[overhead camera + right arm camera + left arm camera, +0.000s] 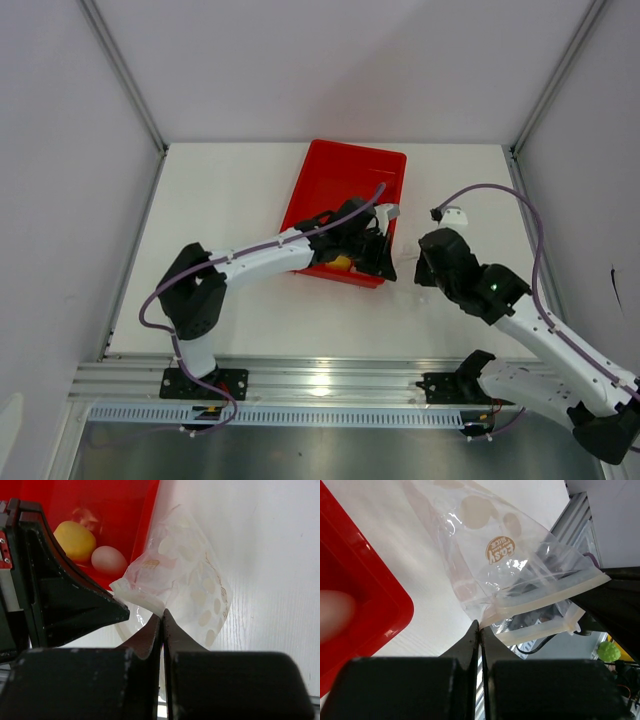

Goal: Place the food in the zip-top bag and seal the zipper
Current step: Open the zipper of the food storage bag at the center of the board.

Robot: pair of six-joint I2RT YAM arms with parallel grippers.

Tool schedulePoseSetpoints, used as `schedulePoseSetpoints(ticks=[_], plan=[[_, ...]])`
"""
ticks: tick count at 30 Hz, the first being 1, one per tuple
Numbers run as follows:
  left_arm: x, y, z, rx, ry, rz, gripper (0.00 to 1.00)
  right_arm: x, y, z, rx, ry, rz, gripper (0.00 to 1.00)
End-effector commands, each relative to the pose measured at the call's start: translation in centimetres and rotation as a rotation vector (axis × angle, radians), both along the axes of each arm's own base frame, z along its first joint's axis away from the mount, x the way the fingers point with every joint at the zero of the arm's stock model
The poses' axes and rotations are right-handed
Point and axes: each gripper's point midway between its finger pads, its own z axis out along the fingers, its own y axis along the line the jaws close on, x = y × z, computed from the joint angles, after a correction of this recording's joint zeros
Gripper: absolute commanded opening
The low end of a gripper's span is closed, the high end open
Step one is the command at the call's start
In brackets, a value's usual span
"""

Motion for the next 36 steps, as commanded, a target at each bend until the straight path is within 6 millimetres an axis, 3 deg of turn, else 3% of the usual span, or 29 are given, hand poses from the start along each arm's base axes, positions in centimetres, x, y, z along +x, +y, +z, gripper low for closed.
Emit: schedulePoseSetpoints(ticks=[1,8,14,15,17,21,26,29,30,31,32,33,36], plan=[[-0.5,0.9,0.5,0.006,-0.033,-0.012,0.00,0.7,-0.2,-0.3,-0.028,-0.004,-0.029,0.00],[0.3,2.3,-0.9,0.096,-0.073,0.017,0.04,0.9,0.9,-4.3,-0.075,0.089,-0.002,0.00],[1.0,3.4,-1.0,0.112,-0.101,0.045,0.21,0.9,1.2,-4.9,-0.077,0.103,0.010,0.00],[1.1,3.3,-0.5,0.093,-0.108,0.046,0.28,0.9,1.2,-4.9,-0.073,0.101,0.009,0.00],[1.3,3.4,0.3,0.054,-0.133,0.052,0.34,0.9,1.1,-4.9,-0.072,0.102,0.006,0.00],[2.0,4.2,3.4,-0.021,-0.219,0.082,0.52,1.1,0.8,-4.7,-0.066,0.103,-0.001,0.00],[4.9,5.3,6.1,-0.052,-0.300,0.143,0.63,1.7,0.6,-4.5,-0.060,0.102,-0.007,0.00],[7.0,5.0,6.4,-0.040,-0.292,0.150,0.68,2.0,0.3,-4.8,-0.068,0.111,-0.017,0.00],[7.9,4.5,7.3,-0.047,-0.304,0.152,0.68,2.1,0.2,-4.9,-0.070,0.114,-0.022,0.00],[8.8,4.3,5.3,0.002,-0.281,0.156,0.68,2.3,0.1,-5.0,-0.074,0.118,-0.025,0.00],[10.3,3.4,7.8,-0.019,-0.336,0.165,0.68,2.4,0.0,-5.3,-0.078,0.126,-0.029,0.00],[10.9,3.5,6.8,0.028,-0.331,0.176,0.68,2.7,-0.1,-5.3,-0.075,0.127,-0.033,0.00],[13.4,2.3,6.6,0.051,-0.371,0.183,0.68,3.2,-0.5,-5.7,-0.075,0.137,-0.042,0.00]])
